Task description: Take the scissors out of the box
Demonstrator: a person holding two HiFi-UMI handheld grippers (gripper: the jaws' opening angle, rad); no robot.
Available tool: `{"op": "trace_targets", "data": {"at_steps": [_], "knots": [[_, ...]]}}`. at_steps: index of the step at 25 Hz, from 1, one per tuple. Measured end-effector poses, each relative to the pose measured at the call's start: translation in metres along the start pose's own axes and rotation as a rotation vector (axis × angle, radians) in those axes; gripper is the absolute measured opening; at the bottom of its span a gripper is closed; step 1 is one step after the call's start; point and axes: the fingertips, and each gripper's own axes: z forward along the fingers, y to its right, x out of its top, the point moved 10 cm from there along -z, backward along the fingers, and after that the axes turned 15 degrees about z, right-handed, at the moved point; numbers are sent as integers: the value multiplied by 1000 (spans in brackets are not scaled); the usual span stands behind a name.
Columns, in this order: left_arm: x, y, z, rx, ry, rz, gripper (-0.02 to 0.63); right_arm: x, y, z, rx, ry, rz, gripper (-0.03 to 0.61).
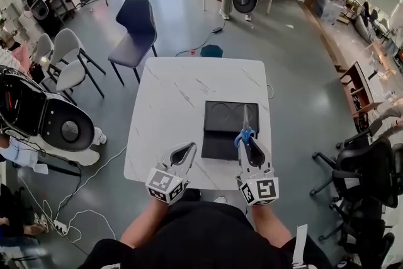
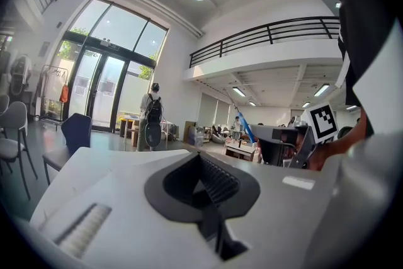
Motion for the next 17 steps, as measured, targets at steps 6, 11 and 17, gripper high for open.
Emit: {"op": "trace_targets", "data": {"at_steps": [6, 11, 17], "knots": [[1, 3, 5, -18, 3, 5, 9, 2, 2, -3, -11, 12, 5, 91], [2, 4, 6, -26, -1, 8, 9, 0, 1, -3, -10, 9, 6, 89], [0, 5, 3, -22, -7, 9, 9, -3, 2, -4, -14, 4, 35, 91]]}}
